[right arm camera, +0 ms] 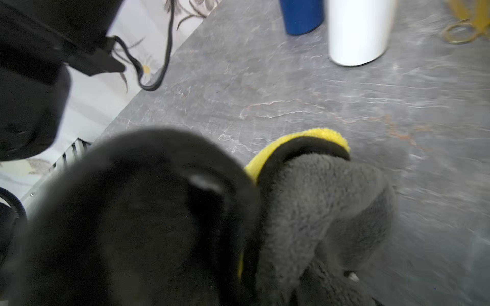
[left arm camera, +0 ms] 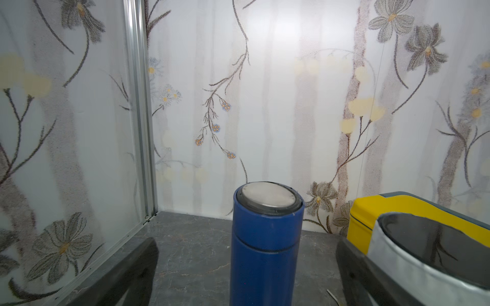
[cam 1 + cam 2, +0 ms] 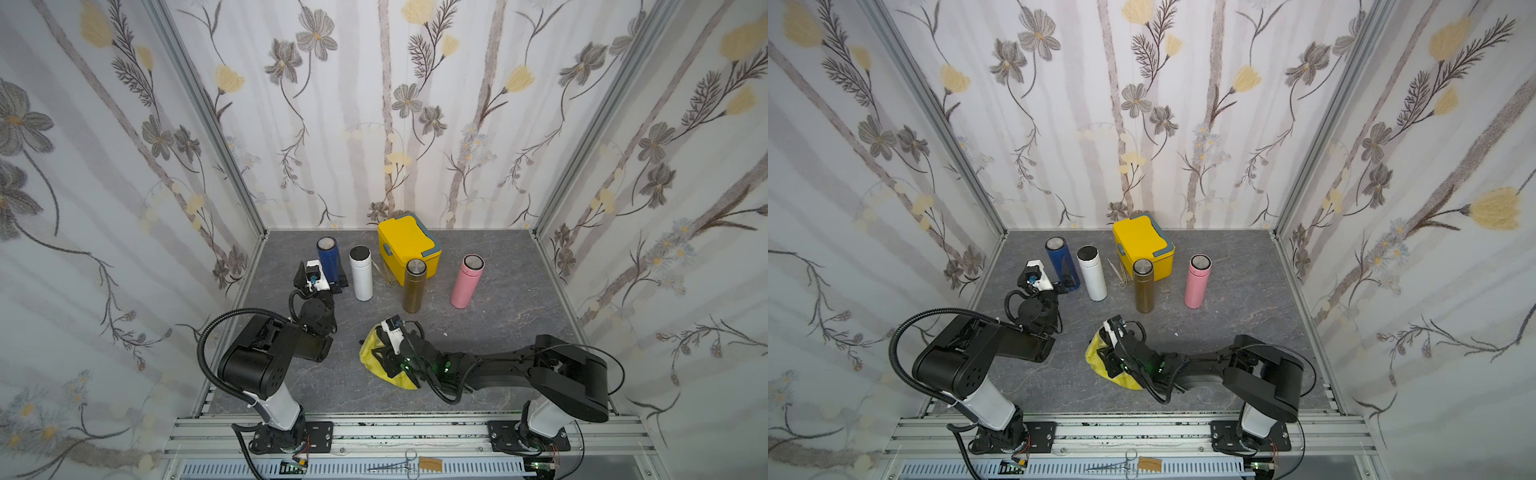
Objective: Wipe the surface of the thermos
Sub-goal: Place the cleaning item at the center of the board, then reset both arms
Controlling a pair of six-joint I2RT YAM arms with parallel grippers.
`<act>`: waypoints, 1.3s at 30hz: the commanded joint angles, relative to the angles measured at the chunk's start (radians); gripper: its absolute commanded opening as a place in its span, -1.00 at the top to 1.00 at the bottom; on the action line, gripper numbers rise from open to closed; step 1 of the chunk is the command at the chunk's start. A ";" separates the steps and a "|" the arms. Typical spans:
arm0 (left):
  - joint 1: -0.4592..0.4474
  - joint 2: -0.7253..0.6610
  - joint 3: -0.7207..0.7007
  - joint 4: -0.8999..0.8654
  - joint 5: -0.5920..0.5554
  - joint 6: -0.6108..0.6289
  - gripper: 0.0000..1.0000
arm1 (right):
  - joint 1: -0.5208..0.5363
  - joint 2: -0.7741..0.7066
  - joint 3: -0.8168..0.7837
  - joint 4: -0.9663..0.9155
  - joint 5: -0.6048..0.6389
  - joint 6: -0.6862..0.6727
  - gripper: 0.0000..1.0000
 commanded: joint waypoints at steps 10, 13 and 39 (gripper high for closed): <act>0.001 -0.506 -0.172 -0.383 -0.124 -0.128 -1.00 | 0.005 -0.253 0.037 -0.190 0.107 -0.045 -1.00; 0.014 -0.590 -0.200 -0.501 -0.095 -0.130 -1.00 | 0.005 -0.399 -0.021 -0.257 0.186 -0.061 -1.00; 0.045 -0.263 -0.260 -0.257 -0.220 -0.106 -1.00 | -0.598 -0.785 -0.504 0.199 0.787 -0.503 -1.00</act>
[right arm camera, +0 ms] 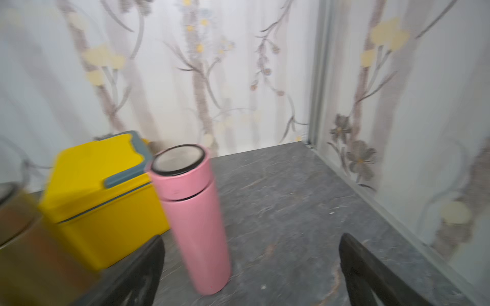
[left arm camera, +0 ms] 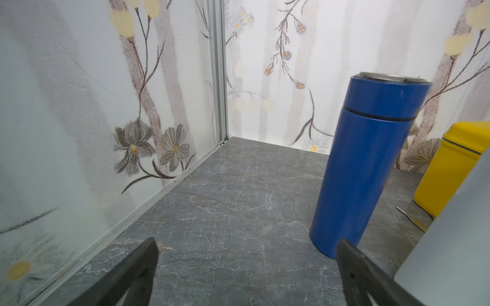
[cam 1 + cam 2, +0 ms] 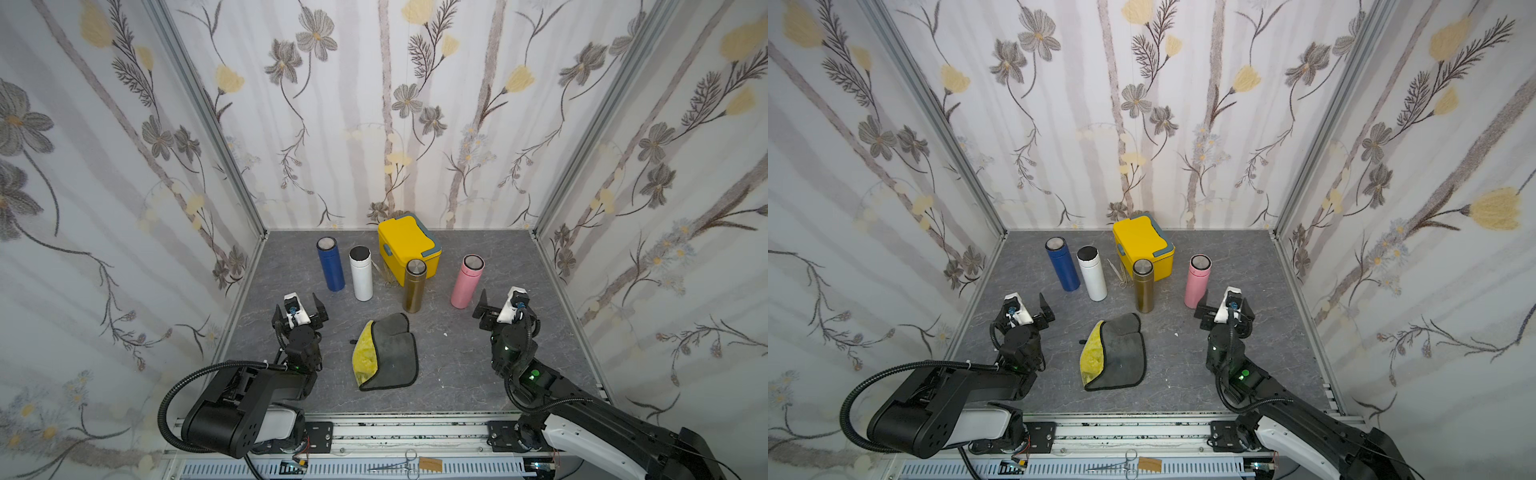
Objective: Wipe the surface of the thermos
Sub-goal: Reset both arms
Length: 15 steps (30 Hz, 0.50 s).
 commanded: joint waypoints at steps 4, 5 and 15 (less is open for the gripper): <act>0.001 0.071 0.007 0.152 -0.075 0.052 -1.00 | -0.193 0.232 -0.162 0.430 -0.020 -0.138 -1.00; 0.001 0.106 0.005 0.225 -0.082 0.081 -1.00 | -0.222 0.283 -0.155 0.446 -0.080 -0.135 -1.00; 0.026 0.234 0.054 0.269 0.031 0.097 -1.00 | -0.321 0.692 -0.120 0.995 -0.142 -0.319 -1.00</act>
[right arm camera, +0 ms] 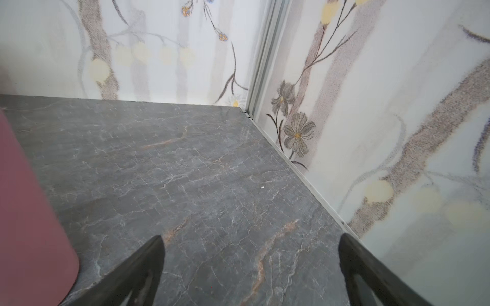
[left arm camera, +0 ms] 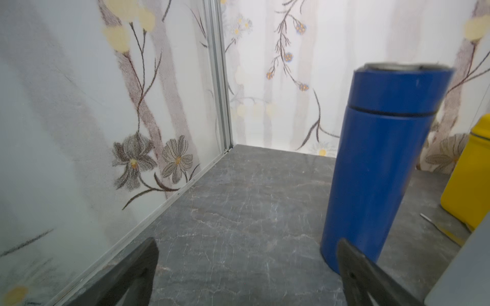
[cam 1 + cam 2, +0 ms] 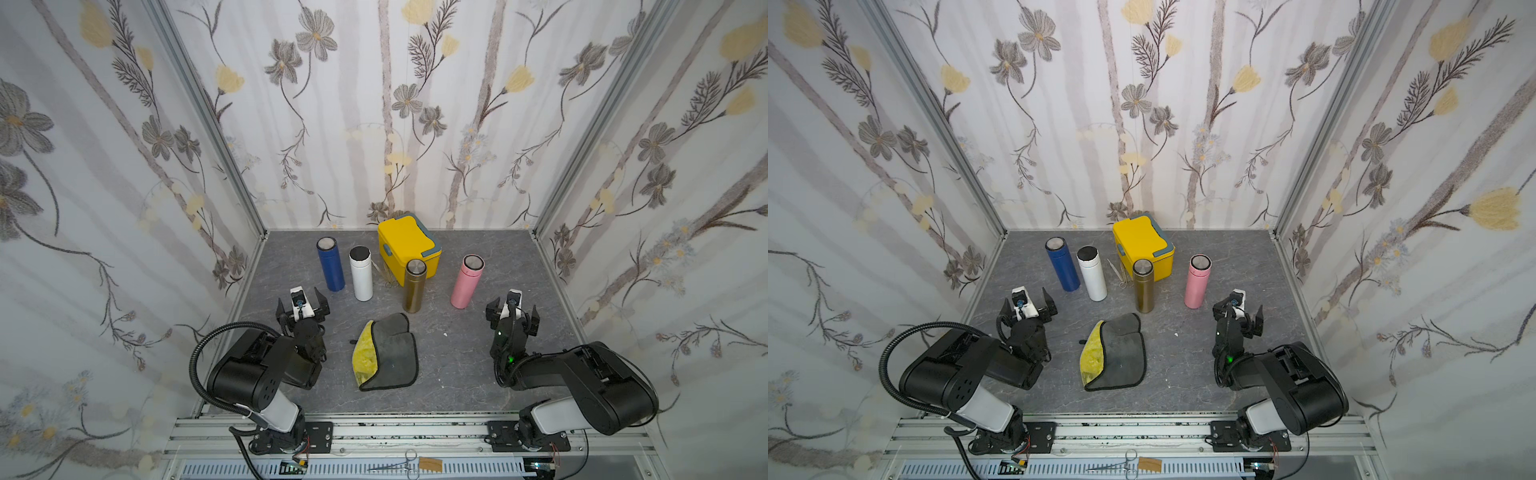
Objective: Wipe the surface of the thermos
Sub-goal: Reset both arms
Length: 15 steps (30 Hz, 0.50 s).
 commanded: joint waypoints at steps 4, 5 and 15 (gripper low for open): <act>0.040 -0.026 0.007 -0.031 0.110 -0.036 -1.00 | -0.086 -0.009 -0.003 0.143 -0.157 0.022 -1.00; 0.052 -0.032 0.013 -0.053 0.132 -0.047 -1.00 | -0.113 -0.023 -0.007 0.122 -0.206 0.051 -1.00; 0.127 -0.045 0.054 -0.175 0.282 -0.111 -1.00 | -0.252 0.004 0.014 0.042 -0.479 0.158 -0.99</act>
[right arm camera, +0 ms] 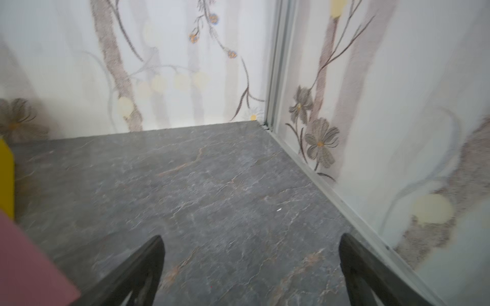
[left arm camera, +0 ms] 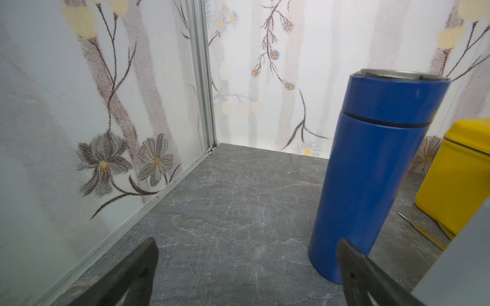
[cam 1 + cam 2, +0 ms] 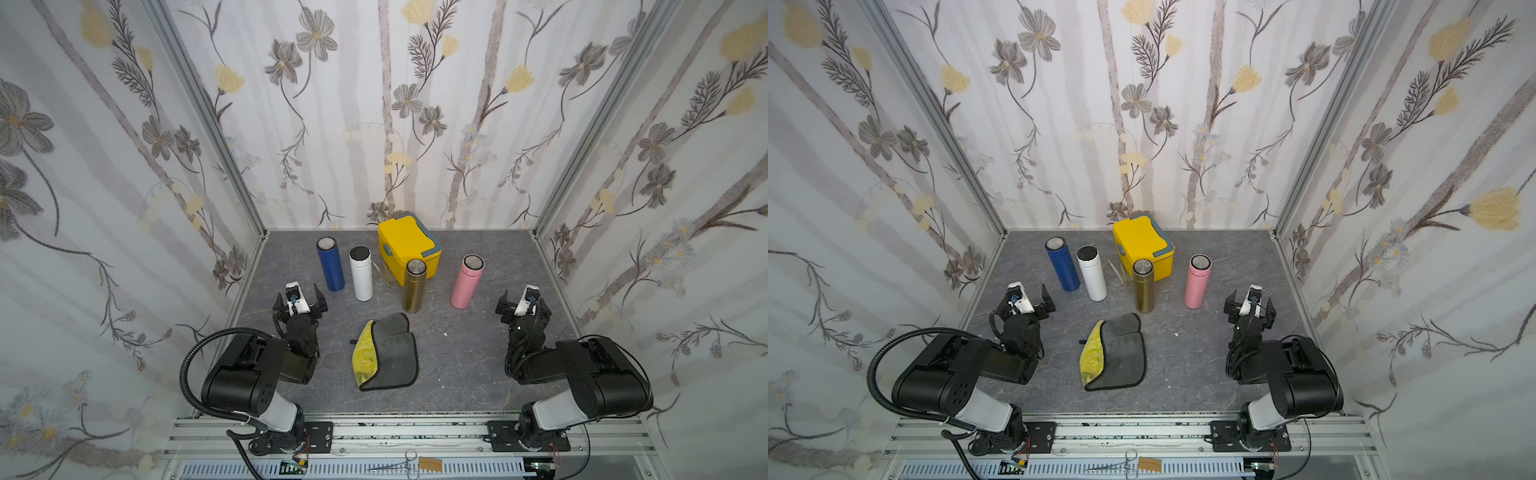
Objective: Wipe the surface of the thermos
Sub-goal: Reset both arms
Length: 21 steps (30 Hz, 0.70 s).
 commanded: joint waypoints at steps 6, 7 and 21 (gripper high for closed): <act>0.076 0.055 0.021 -0.030 0.169 -0.083 -1.00 | -0.007 0.010 -0.001 0.059 -0.069 0.027 -0.99; 0.076 0.058 0.018 -0.013 0.159 -0.082 -1.00 | -0.007 0.011 -0.001 0.059 -0.069 0.026 -1.00; 0.087 0.046 0.022 -0.038 0.084 -0.131 -1.00 | -0.006 0.013 0.006 0.045 -0.072 0.026 -0.99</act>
